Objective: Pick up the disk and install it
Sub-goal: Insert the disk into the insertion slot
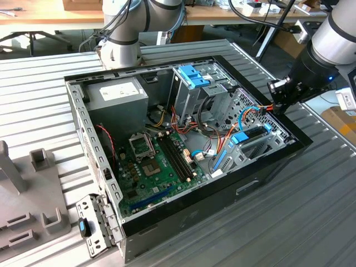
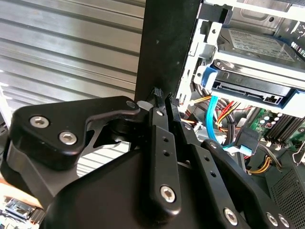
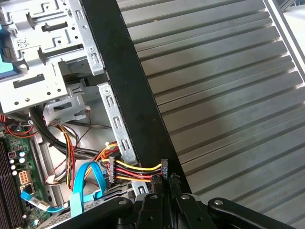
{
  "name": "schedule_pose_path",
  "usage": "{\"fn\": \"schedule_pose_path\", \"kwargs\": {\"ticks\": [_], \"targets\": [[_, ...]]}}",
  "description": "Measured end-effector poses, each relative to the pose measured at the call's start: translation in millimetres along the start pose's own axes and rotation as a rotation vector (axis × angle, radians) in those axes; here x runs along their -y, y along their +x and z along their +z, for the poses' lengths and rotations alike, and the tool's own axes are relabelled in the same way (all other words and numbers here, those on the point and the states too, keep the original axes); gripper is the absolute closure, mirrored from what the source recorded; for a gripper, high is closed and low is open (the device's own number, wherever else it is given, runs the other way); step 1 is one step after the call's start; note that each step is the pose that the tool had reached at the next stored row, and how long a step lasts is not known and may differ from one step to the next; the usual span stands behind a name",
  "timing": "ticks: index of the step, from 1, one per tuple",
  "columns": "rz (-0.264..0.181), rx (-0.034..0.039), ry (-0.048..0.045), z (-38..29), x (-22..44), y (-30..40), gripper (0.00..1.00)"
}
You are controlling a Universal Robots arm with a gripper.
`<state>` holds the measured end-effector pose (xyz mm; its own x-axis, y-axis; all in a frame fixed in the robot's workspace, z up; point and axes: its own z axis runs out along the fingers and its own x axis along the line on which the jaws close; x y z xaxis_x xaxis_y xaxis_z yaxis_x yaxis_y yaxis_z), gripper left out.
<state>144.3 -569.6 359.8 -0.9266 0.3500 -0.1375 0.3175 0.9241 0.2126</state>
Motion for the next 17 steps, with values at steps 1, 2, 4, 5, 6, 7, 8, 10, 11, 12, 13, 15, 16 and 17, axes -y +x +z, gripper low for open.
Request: {"fn": "schedule_pose_path", "kwargs": {"ticks": [1,2,4,5,6,7,8,10,11,12,13,15,16,17], "targets": [[0.0,0.0,0.0,0.0,0.0,0.0,0.84],[0.0,0.0,0.0,0.0,0.0,0.0,0.84],[0.0,0.0,-0.0001,0.0,0.0,0.0,0.84],[0.0,-0.0001,-0.0001,0.0,0.0,0.0,0.84],[0.0,-0.0002,-0.0004,-0.2,0.0,0.0,0.84],[0.0,-0.0002,-0.0004,-0.8,-0.1,-0.1,0.84],[0.0,-0.0001,-0.0001,-2.2,-0.5,-0.3,0.84],[0.0,0.0001,0.0005,-4.7,-1.1,-0.7,0.84],[-0.001,0.0011,0.0034,-7.1,-1.7,-1.0,0.84],[-0.002,0.0025,0.0073,-9.6,-2.5,-1.3,0.84],[-0.002,0.0031,0.0091,-10.3,-2.8,-1.3,0.84],[-0.004,0.0051,0.015,-11.8,-3.3,-1.5,0.84],[-0.004,0.0059,0.0175,-12.2,-3.4,-1.5,0.84],[-0.005,0.0071,0.0206,-12.7,-3.7,-1.6,0.84]]}}
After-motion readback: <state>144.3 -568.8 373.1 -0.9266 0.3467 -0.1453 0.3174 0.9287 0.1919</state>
